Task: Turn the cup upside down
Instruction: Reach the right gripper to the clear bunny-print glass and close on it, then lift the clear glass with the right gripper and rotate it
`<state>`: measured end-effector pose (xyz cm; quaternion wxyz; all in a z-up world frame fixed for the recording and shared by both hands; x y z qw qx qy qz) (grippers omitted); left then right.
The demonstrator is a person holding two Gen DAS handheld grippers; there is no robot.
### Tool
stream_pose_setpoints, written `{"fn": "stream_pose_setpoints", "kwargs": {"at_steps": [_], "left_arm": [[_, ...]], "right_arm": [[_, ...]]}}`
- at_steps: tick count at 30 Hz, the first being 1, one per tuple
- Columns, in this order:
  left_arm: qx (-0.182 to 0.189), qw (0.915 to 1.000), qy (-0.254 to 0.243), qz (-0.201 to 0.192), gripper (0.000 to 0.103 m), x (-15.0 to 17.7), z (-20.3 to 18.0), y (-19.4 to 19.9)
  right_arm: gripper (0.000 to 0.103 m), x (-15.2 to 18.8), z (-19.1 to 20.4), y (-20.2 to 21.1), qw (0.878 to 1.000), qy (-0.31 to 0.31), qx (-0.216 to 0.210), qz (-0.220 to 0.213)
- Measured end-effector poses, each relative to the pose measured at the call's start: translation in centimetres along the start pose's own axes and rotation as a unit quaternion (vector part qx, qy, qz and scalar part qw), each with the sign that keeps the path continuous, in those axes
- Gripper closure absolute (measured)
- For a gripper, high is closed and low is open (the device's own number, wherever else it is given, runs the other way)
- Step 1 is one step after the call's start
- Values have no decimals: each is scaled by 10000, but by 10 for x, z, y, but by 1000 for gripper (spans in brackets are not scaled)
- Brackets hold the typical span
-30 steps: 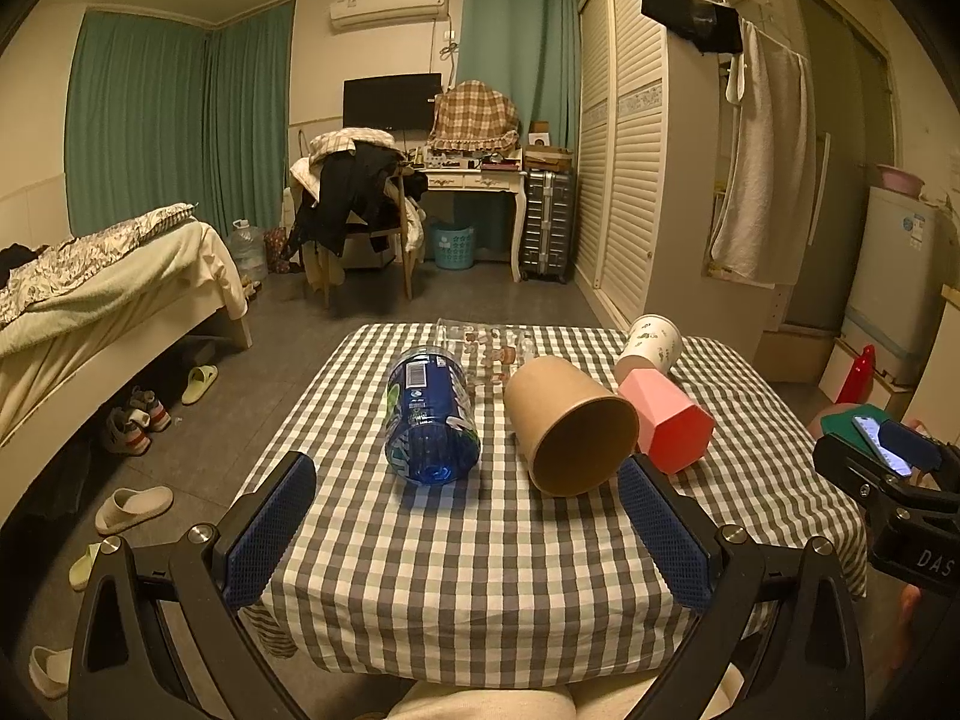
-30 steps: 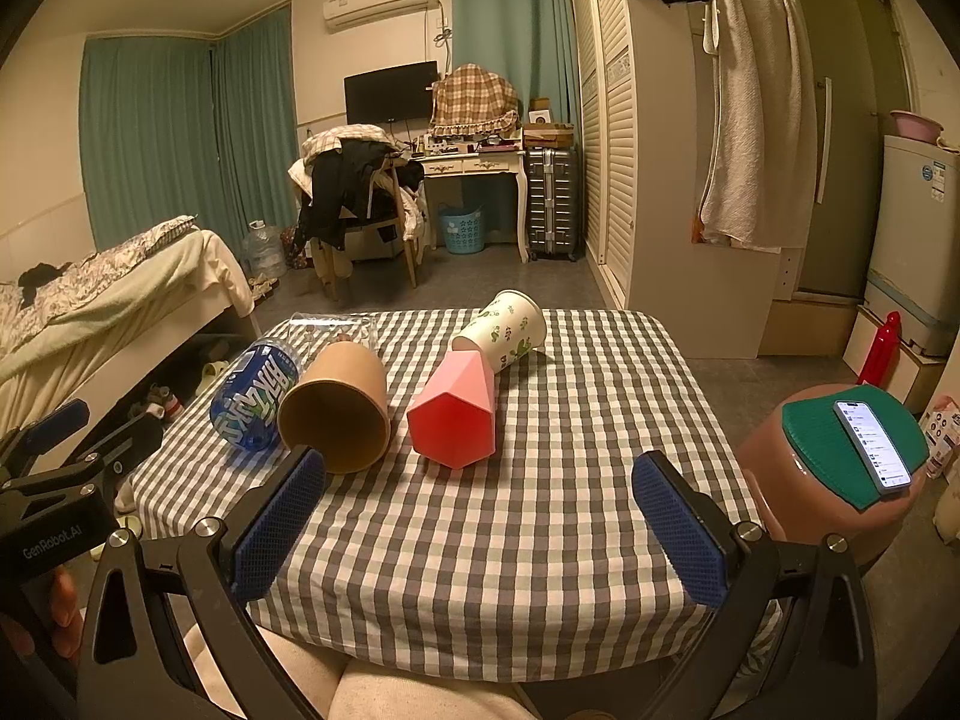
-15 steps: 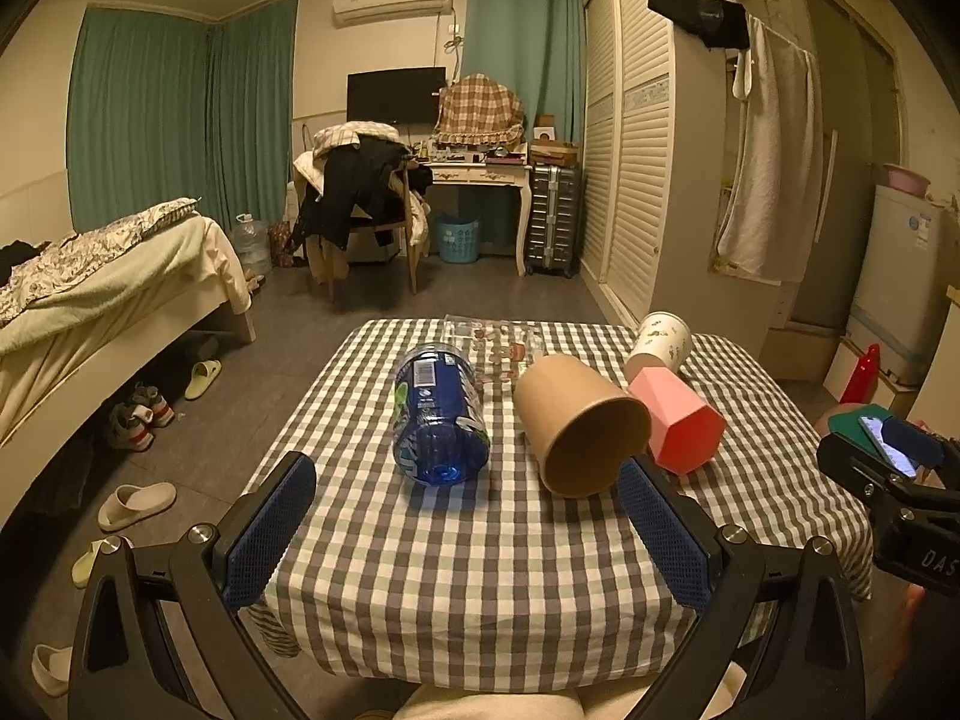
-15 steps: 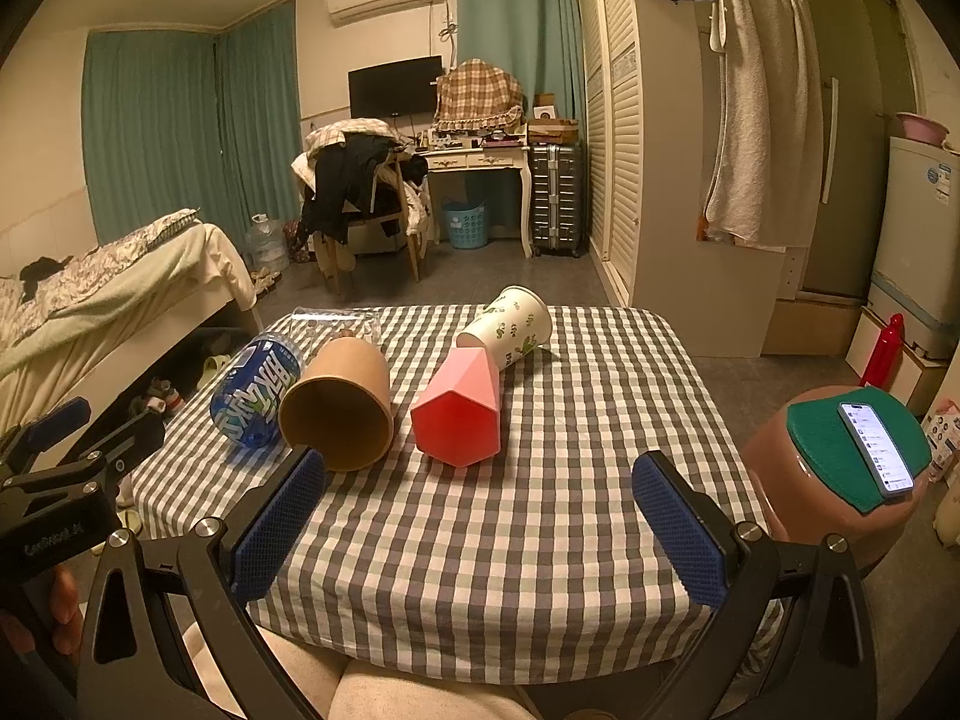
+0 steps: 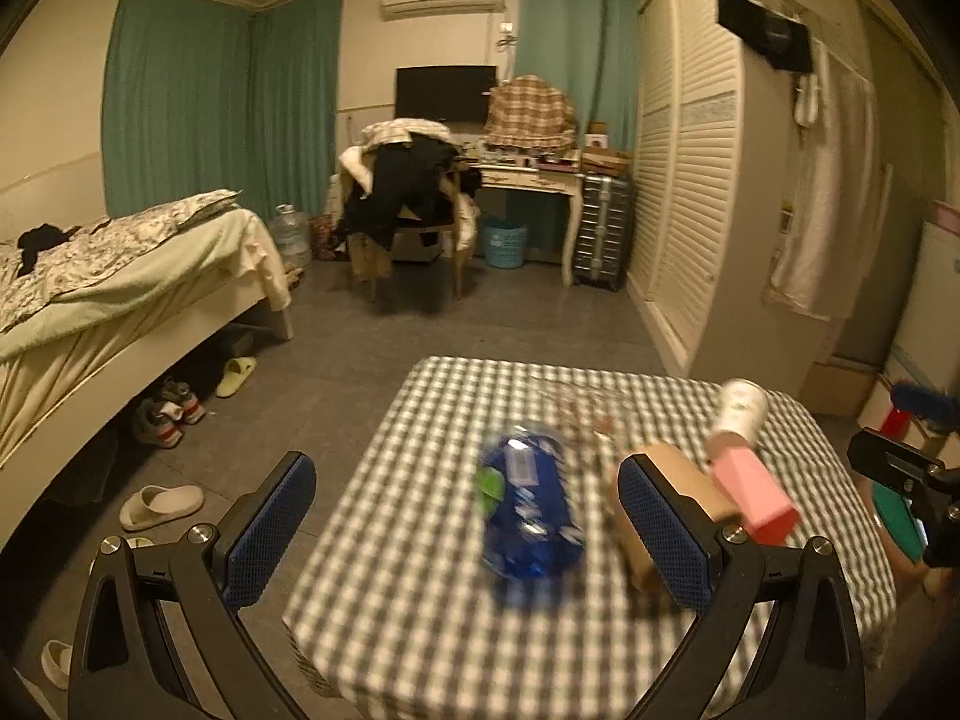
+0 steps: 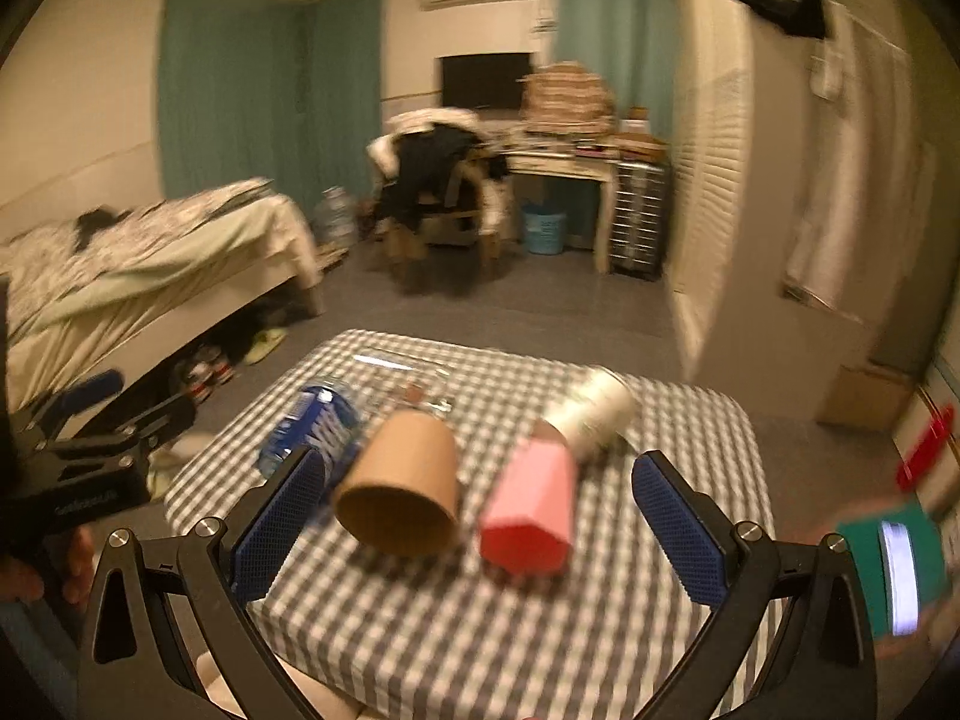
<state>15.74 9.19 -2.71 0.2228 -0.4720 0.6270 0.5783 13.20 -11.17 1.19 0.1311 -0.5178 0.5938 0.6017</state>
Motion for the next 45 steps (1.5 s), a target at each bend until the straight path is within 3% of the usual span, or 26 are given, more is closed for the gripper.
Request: {"fn": "stream_pose_setpoints", "kwargs": {"at_steps": [4,7,13,21,26,29,31,34,40,45], "left_arm": [[-217,9997,87,42,0,-10,17,-22],[-380,9991,176,103,0,-14,30,-41],[-614,9971,321,307,0,-10,54,-80],[-969,9932,414,499,0,-6,92,-116],[-1058,9914,459,615,0,0,104,-133],[-1056,9910,444,699,0,5,103,-140],[-1051,9909,410,739,0,7,102,-143],[-1043,9908,377,777,0,10,97,-144],[-935,9924,368,704,0,6,86,-131],[-789,9950,340,506,0,-7,73,-104]], "right_arm": [[0,-30,8,-41,9933,1057,-239,412],[0,-46,17,-87,9755,1964,-441,883],[0,-51,42,-172,9360,2947,-1045,1618],[1,-34,68,-254,8890,3675,-1479,2296],[2,-22,82,-286,8727,3778,-1708,2580],[7,-20,91,-305,8720,3639,-1904,2665],[20,-18,94,-314,8717,3489,-2052,2763],[24,-21,93,-322,8792,3293,-2115,2716],[27,-49,76,-315,9135,2625,-1959,2413],[28,-82,56,-256,9359,2269,-1726,2069]]}}
Point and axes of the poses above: each gripper's, at about its wrist camera, not at the fingertips, and y roughly against the way its jaws point, z to its left, x to its underside, the point moved 9 cm from there along -y, roughly the way its jaws point, and after that the axes turned 13 degrees about y, right-handed, at the moved point
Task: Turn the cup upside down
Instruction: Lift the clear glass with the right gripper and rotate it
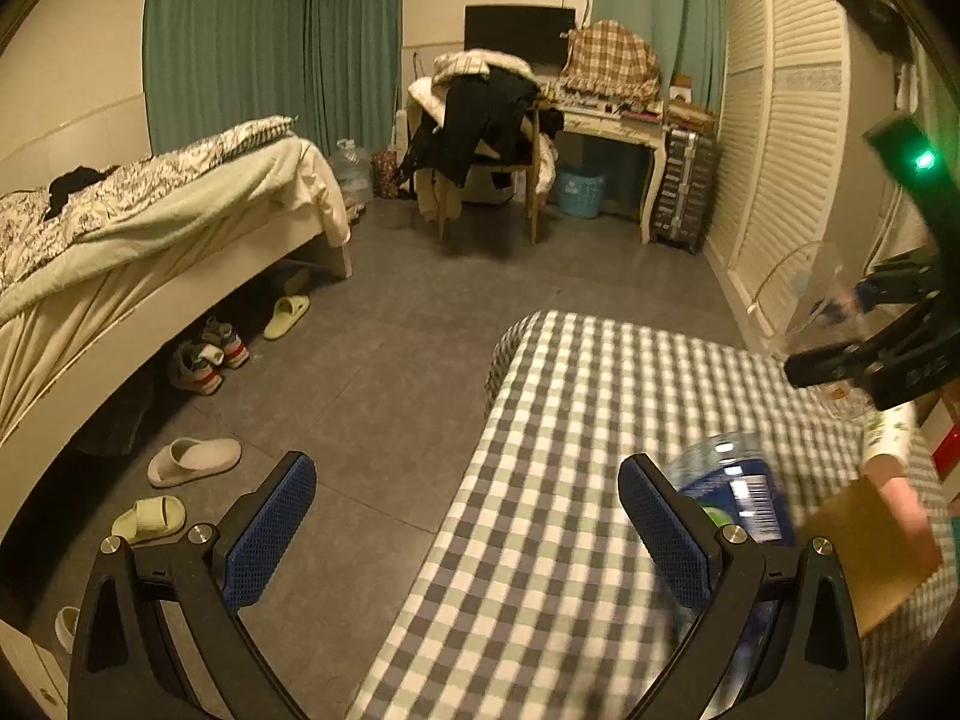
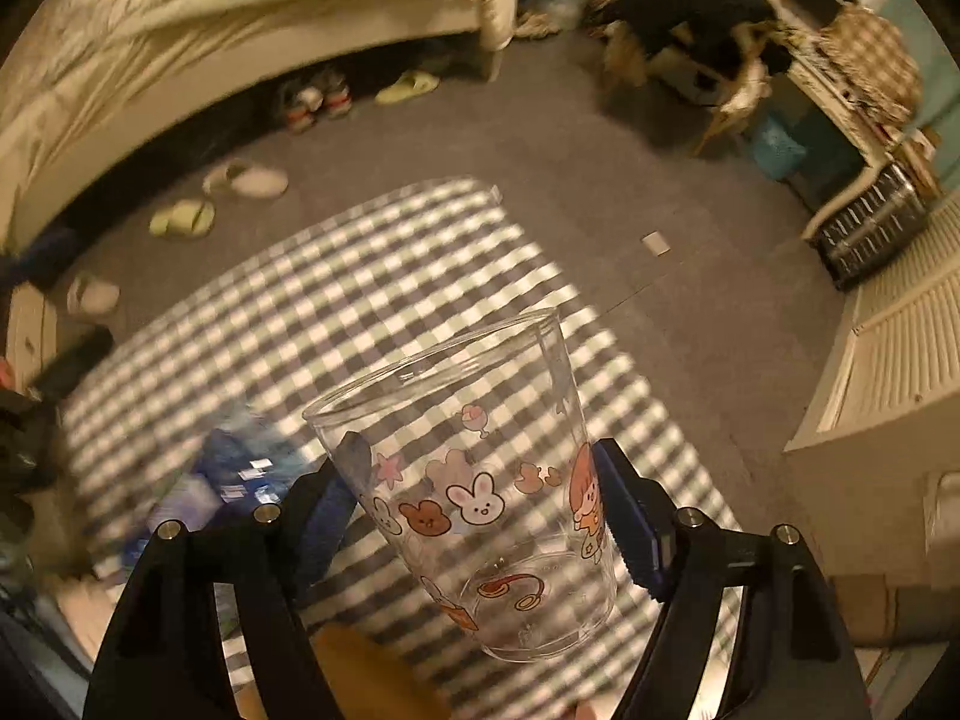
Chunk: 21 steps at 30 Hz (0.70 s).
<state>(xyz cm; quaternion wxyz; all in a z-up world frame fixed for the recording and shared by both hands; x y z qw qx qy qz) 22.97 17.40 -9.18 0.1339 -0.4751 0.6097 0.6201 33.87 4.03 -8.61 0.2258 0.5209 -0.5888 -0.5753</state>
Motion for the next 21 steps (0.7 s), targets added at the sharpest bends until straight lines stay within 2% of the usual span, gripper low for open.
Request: {"fn": "stream_pose_setpoints", "kwargs": {"at_steps": [6,11,16,19,21], "left_arm": [[269,9993,4,-240,0,1,-11,50],[498,9983,5,-303,0,11,-16,81],[635,9975,-100,-308,0,33,-21,101],[701,9971,-166,-227,0,52,-25,106],[738,9969,-229,-140,0,65,-26,107]], "right_arm": [[28,39,14,96,9982,-562,152,-108],[27,112,46,133,9951,-975,62,168],[27,186,83,107,9841,-1638,-146,675],[27,213,93,82,9723,-2203,-227,746],[27,226,100,68,9613,-2662,-343,616]]}}
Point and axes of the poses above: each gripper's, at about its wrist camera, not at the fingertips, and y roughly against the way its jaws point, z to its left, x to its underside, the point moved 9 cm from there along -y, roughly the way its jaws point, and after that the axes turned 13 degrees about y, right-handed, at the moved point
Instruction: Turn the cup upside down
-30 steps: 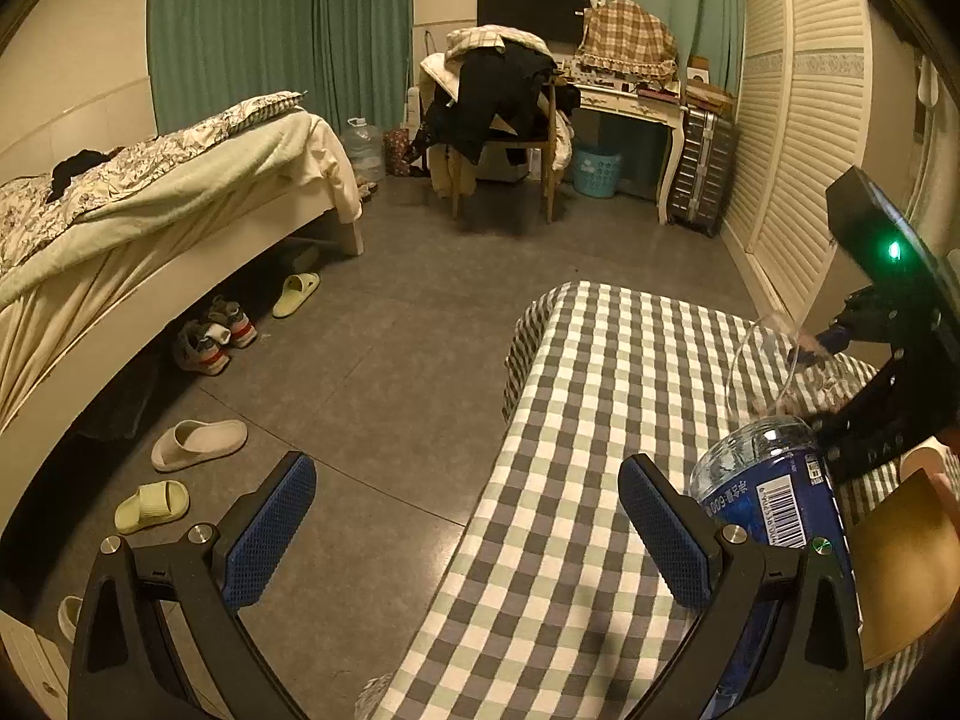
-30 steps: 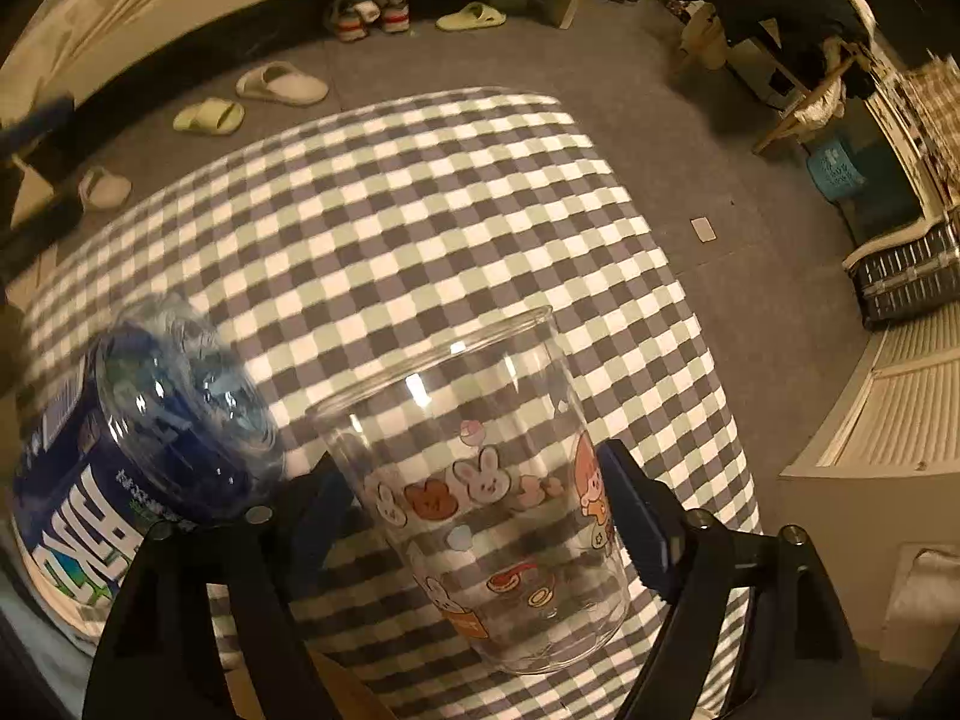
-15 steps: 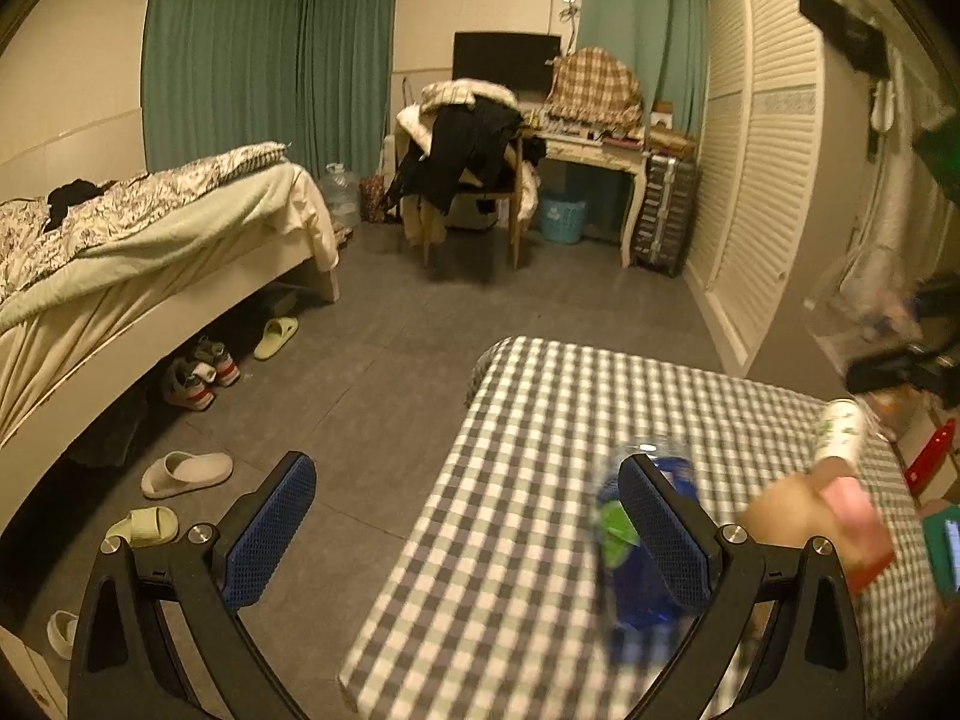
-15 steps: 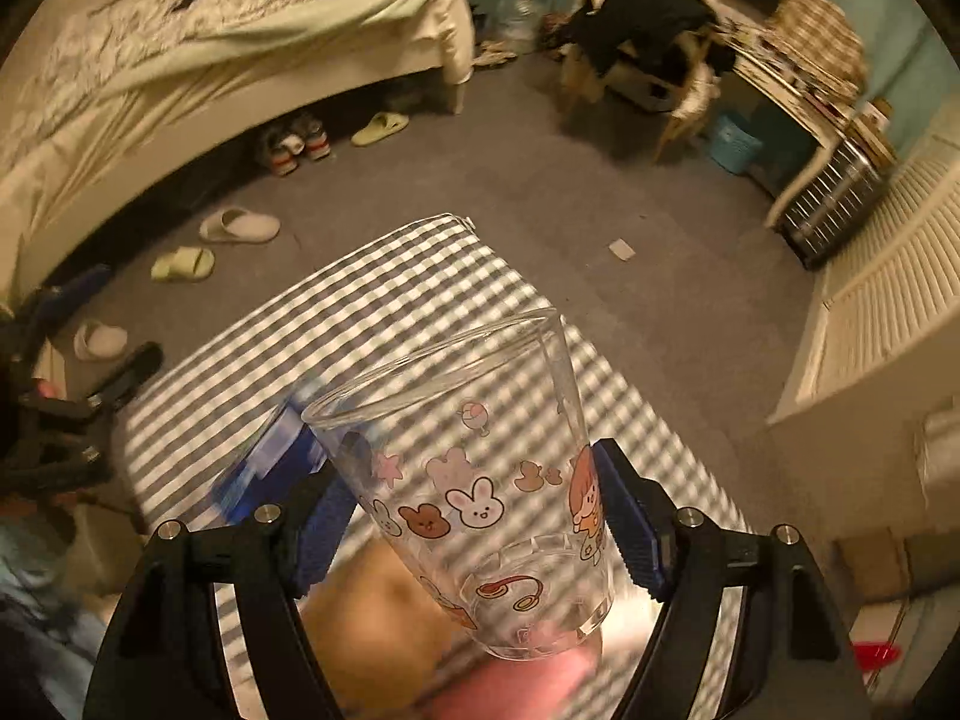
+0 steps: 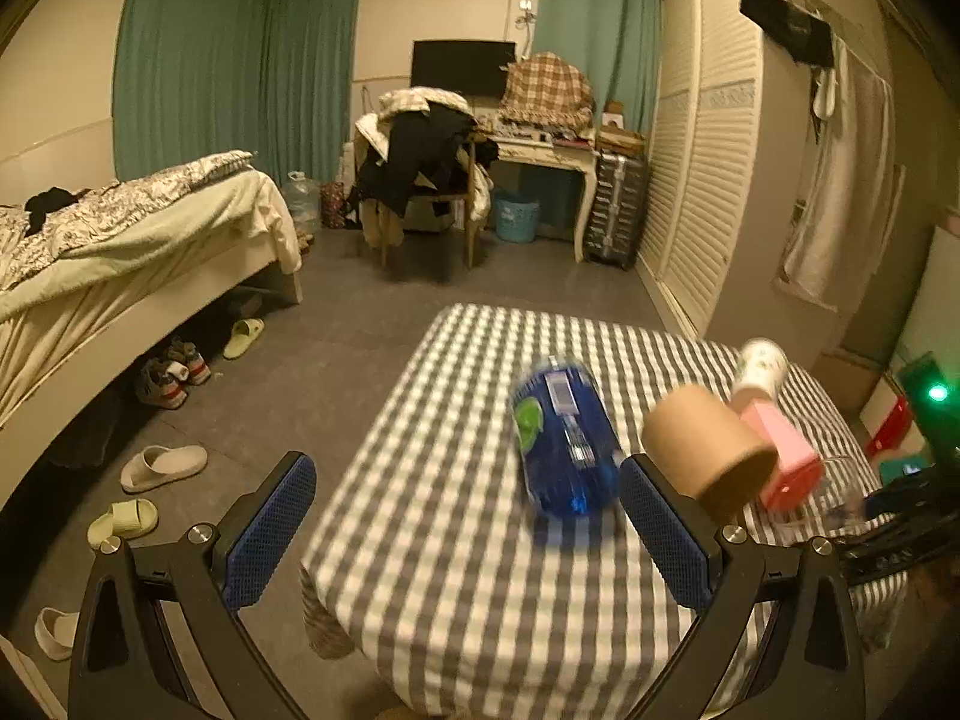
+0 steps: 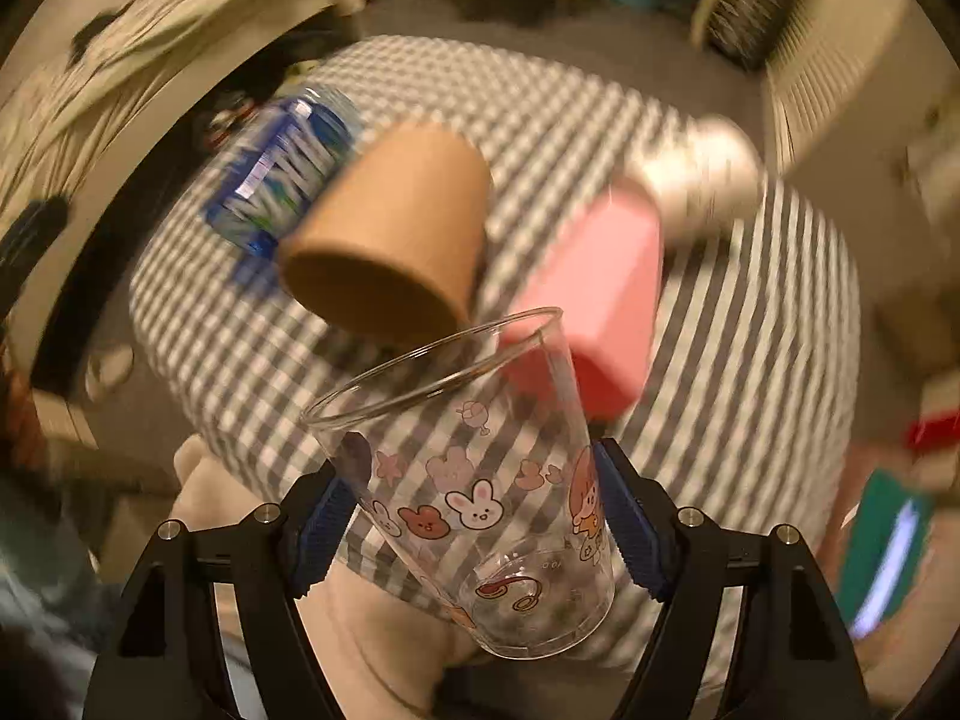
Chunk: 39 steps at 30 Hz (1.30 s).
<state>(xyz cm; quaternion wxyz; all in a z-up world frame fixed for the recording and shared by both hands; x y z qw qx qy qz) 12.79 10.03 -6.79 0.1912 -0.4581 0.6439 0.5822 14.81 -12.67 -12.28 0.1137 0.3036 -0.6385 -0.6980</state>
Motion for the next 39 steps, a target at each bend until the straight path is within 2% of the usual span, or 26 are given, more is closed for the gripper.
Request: {"fn": "stream_pose_setpoints", "kwargs": {"at_steps": [3,6,12,15,17,22,24,28,34,39], "left_arm": [[51,9999,-120,66,0,14,-5,2],[132,9997,-166,151,0,23,-10,1],[193,9993,-271,196,0,33,-19,2],[187,9991,-318,206,0,35,-23,3],[173,9990,-350,211,0,36,-26,4],[183,9981,-538,224,0,43,-49,10],[265,9975,-587,291,0,53,-64,13],[436,9958,-679,437,0,80,-104,17],[654,9942,-675,515,0,114,-155,21],[599,9958,-440,543,0,135,-175,16]], "right_arm": [[28,7,3,-11,9969,-633,-452,-127],[29,11,1,-16,9936,-969,-551,-169],[30,2,1,-25,9950,-928,-230,-281],[17,-8,5,-13,9948,-810,91,-614],[15,-11,3,9,9913,-776,258,-1033],[14,-7,-9,69,9742,-847,818,-1927],[12,5,-17,97,9630,-890,1084,-2300],[11,34,-27,121,9446,-1035,1411,-2777],[11,85,-48,128,9234,-1297,2052,-2972],[11,118,-69,119,9177,-1442,2233,-2953]]}}
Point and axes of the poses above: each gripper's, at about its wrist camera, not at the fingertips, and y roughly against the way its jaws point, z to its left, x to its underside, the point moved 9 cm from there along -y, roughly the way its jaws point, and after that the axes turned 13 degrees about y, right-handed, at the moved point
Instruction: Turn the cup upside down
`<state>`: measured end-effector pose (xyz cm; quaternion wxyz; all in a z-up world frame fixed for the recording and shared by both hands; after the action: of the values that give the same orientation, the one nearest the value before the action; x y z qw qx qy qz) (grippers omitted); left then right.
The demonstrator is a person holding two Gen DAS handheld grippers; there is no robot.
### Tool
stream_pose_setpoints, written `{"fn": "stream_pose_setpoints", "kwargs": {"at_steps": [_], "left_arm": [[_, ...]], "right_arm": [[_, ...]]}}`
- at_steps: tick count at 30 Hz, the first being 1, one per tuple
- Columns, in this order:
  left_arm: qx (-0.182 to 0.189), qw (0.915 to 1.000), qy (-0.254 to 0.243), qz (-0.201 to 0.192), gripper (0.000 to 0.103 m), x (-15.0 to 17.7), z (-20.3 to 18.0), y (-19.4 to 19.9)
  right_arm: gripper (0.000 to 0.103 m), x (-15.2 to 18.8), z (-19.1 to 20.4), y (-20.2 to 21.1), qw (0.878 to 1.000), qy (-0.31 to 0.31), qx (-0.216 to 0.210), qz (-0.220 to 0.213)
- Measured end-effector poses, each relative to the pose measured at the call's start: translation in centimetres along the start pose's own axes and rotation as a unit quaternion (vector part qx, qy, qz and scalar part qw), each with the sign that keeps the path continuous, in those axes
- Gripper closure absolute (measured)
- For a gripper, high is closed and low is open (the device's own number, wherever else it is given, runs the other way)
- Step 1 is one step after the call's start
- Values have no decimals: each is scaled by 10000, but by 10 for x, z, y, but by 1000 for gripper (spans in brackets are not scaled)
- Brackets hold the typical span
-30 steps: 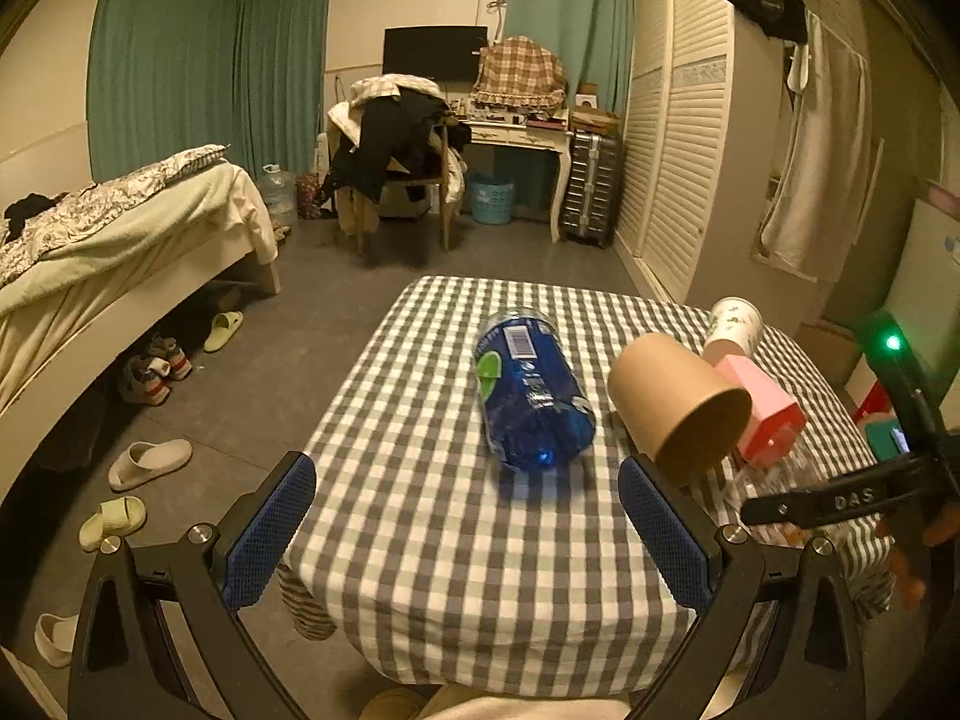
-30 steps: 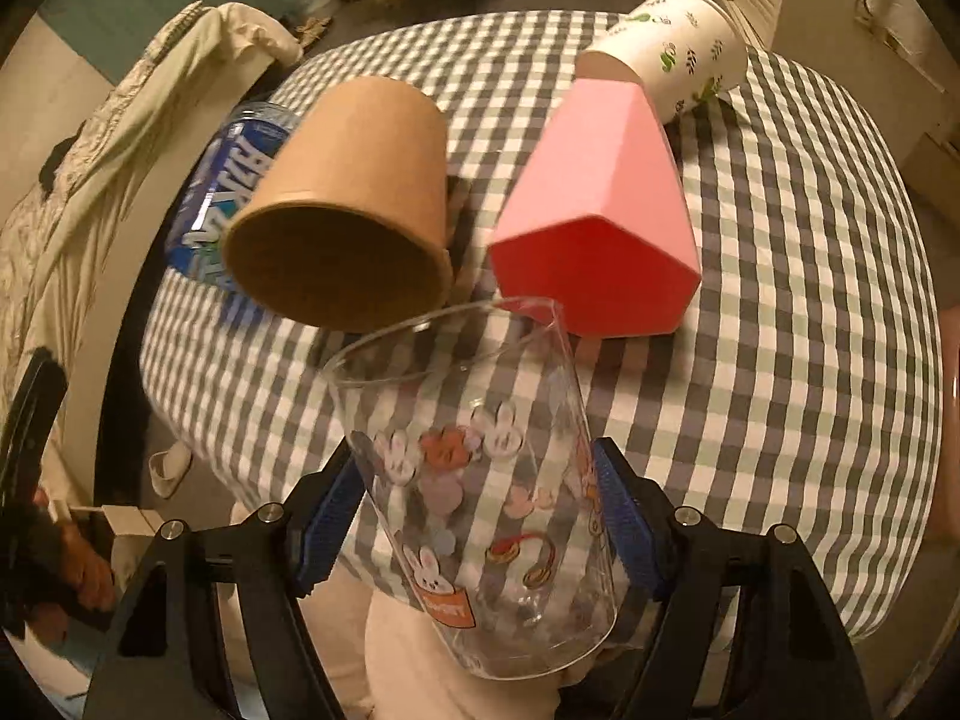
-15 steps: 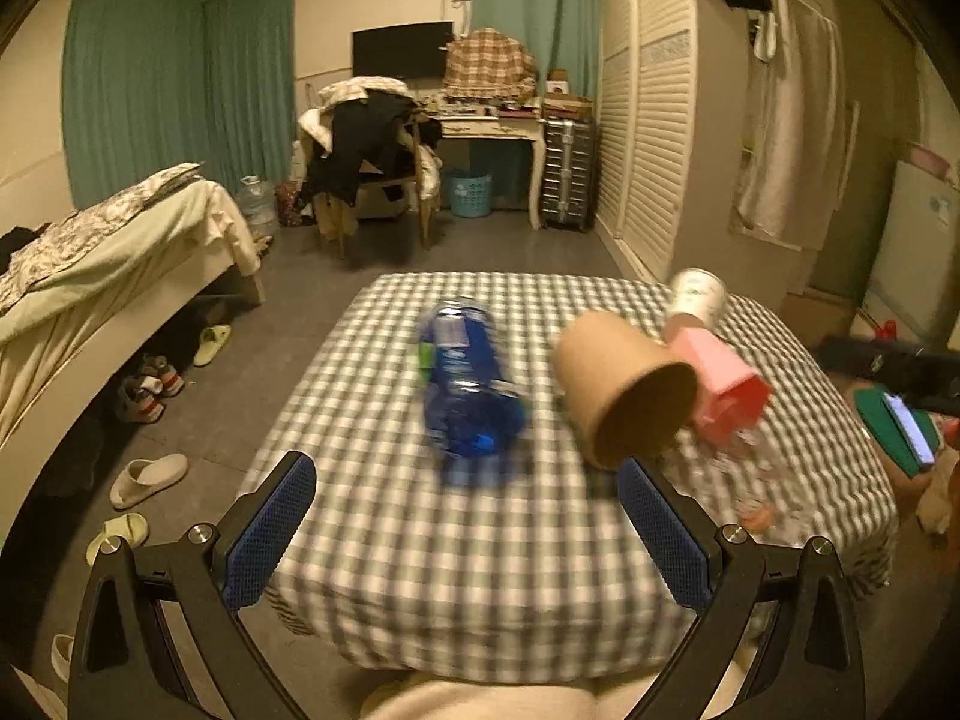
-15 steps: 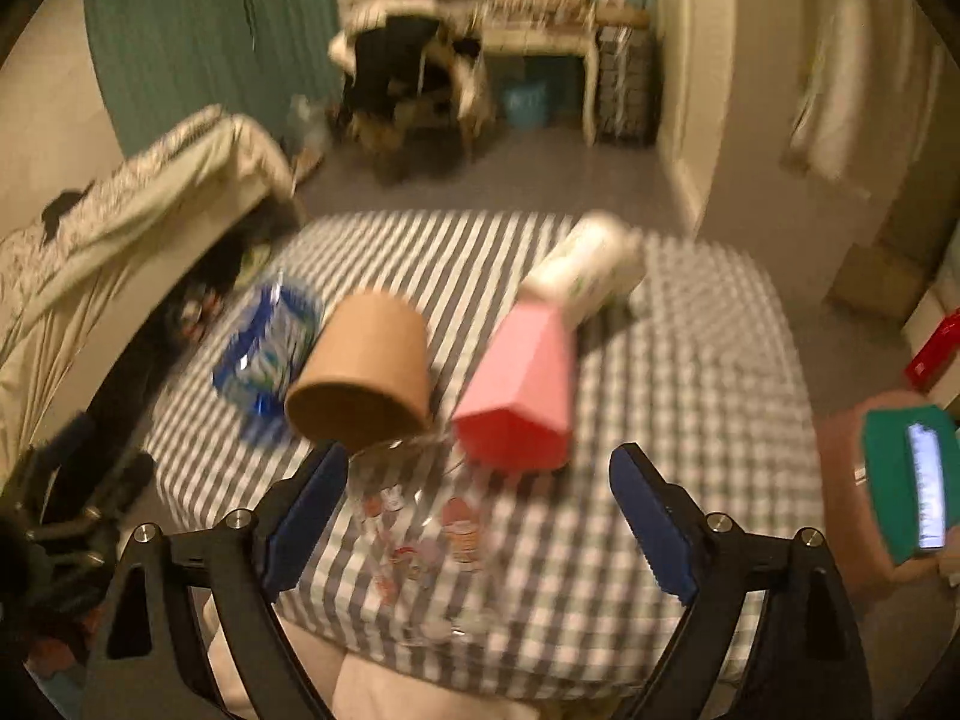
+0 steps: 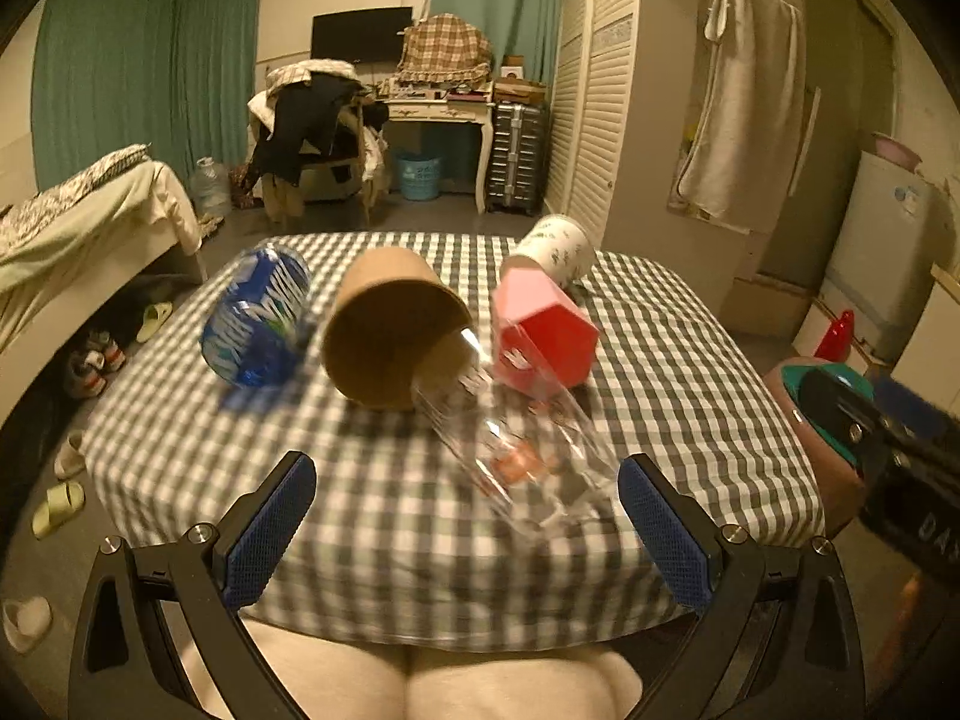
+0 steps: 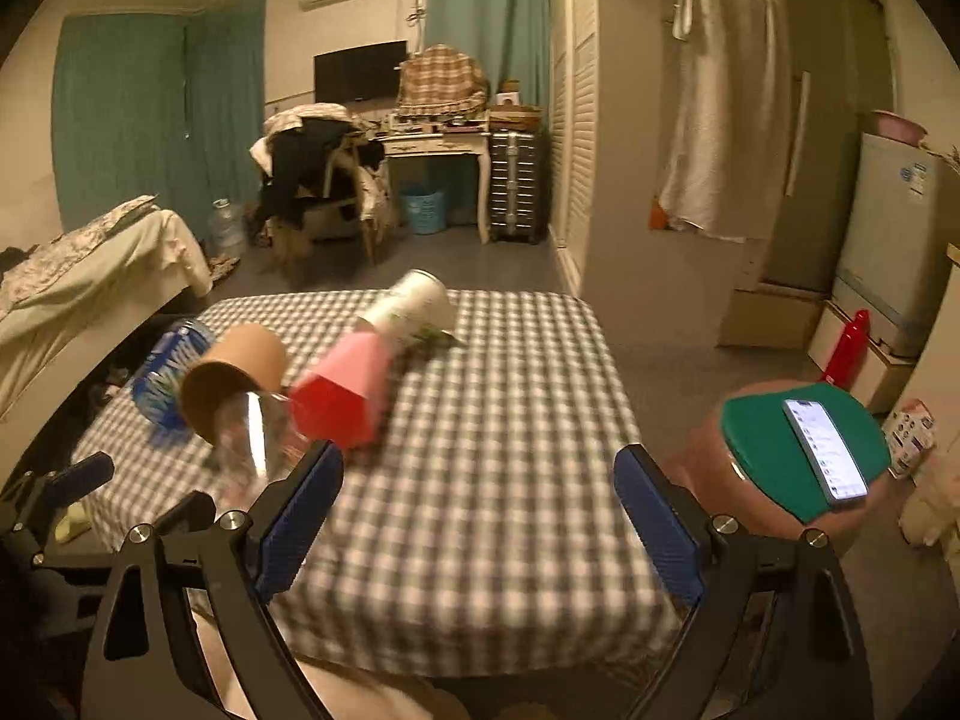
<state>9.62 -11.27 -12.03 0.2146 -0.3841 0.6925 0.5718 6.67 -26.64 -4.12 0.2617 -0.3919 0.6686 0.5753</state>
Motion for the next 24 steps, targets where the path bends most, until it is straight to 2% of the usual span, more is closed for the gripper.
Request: {"fn": "stream_pose_setpoints", "kwargs": {"at_steps": [7,16,19,21,24], "left_arm": [[-256,9986,469,-61,0,17,-11,-16],[-466,9976,517,-8,0,29,-28,-47],[-535,9970,557,-80,6,27,-25,-56],[-559,9971,513,-49,14,28,-24,-61],[-521,9978,416,-33,18,29,-20,-64]], "right_arm": [[11,34,-15,-16,9997,-141,-121,133],[11,67,-28,-49,9978,-332,-333,459],[11,75,-32,-57,9969,-411,-351,568],[11,80,-34,-61,9964,-452,-357,620],[11,87,-36,-67,9956,-503,-353,713]]}}
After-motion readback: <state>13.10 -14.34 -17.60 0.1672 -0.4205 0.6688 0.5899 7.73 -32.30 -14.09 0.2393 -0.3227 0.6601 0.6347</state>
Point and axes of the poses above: each gripper's, at about its wrist camera, not at the fingertips, and y roughly against the way its jaws point, z to its left, x to its underside, the point moved 9 cm from there along -y, roughly the way its jaws point, and after that the axes turned 13 degrees about y, right-handed, at the moved point
